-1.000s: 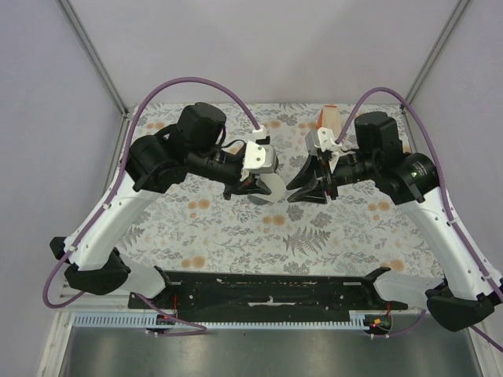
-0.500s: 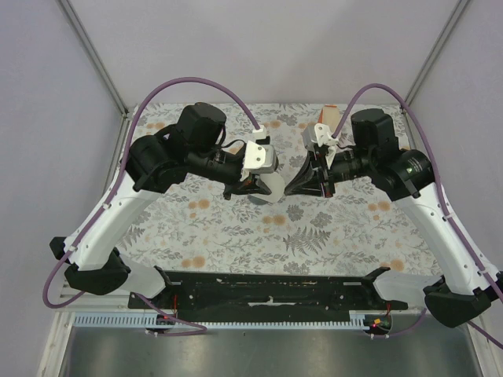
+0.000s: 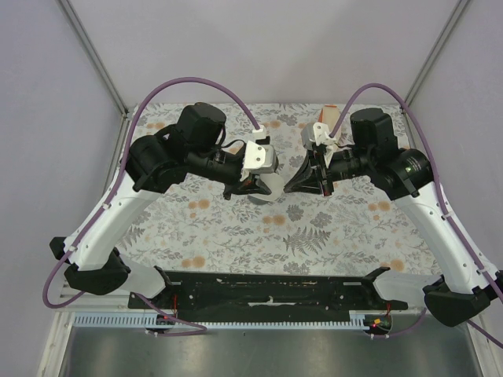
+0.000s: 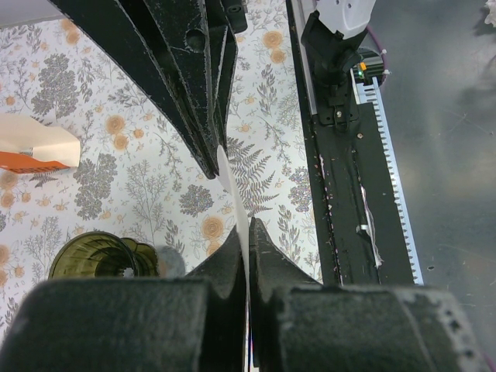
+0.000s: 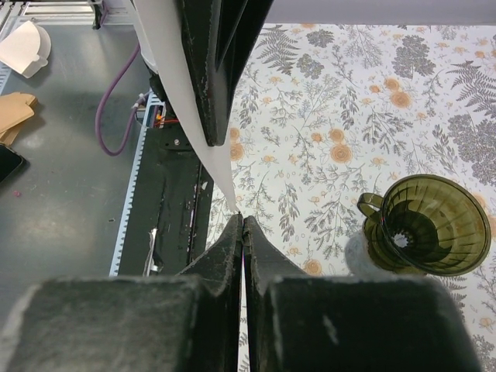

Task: Place the coffee filter in the dripper

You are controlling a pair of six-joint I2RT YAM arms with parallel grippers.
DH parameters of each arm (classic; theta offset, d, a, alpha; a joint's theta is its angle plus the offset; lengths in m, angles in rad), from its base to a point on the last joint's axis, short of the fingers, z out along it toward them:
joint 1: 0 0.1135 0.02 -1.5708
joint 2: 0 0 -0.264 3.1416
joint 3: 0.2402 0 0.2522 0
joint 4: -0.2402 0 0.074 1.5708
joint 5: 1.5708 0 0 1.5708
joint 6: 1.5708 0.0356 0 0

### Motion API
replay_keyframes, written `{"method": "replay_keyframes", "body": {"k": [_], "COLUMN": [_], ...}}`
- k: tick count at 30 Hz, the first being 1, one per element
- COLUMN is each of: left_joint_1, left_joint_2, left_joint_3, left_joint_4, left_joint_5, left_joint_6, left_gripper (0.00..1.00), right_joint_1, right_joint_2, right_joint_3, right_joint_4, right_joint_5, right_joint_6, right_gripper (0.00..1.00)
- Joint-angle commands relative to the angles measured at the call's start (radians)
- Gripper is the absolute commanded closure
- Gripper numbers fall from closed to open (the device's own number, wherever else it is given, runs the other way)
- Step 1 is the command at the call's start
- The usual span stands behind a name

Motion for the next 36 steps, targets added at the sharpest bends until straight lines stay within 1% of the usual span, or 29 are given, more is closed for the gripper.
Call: {"method": "replay_keyframes", "body": {"k": [1, 3, 12, 22, 25, 31, 36], "left_joint_1": [-0.012, -0.012, -0.020, -0.021, -0.021, -0.021, -0.021], "left_joint_2": [-0.024, -0.024, -0.018, -0.020, -0.018, -0.020, -0.023], "left_joint_3": [0.025, 0.025, 0.027, 0.024, 0.024, 0.024, 0.024], "left_joint_4": [0.014, 0.014, 0.017, 0.045, 0.051, 0.055, 0.051], "left_joint_5": [-0.003, -0.006, -0.021, -0.087, -0.096, -0.096, -0.093], "left_joint_6": [0.030, 0.027, 0.035, 0.017, 0.015, 0.009, 0.012], "left_gripper": [0.98, 0.98, 0.98, 0.98, 0.98, 0.98, 0.98], "right_joint_1": [0.001, 0.002, 0.001, 0.002, 0.007, 0.011, 0.011], "right_joint_2": [-0.006, -0.014, -0.014, -0.026, -0.025, -0.039, -0.043], "right_joint_3": [0.022, 0.020, 0.017, 0.002, -0.001, -0.029, -0.043], "right_joint_4": [0.025, 0.025, 0.033, 0.013, 0.020, 0.060, 0.045], "right_joint_5": [-0.013, -0.034, -0.114, -0.139, -0.134, -0.074, 0.036], "right_joint_6": [-0.015, -0.027, -0.032, -0.046, -0.035, -0.003, -0.033], "right_gripper": [0.97, 0.98, 0.96, 0.82, 0.80, 0.82, 0.84]}}
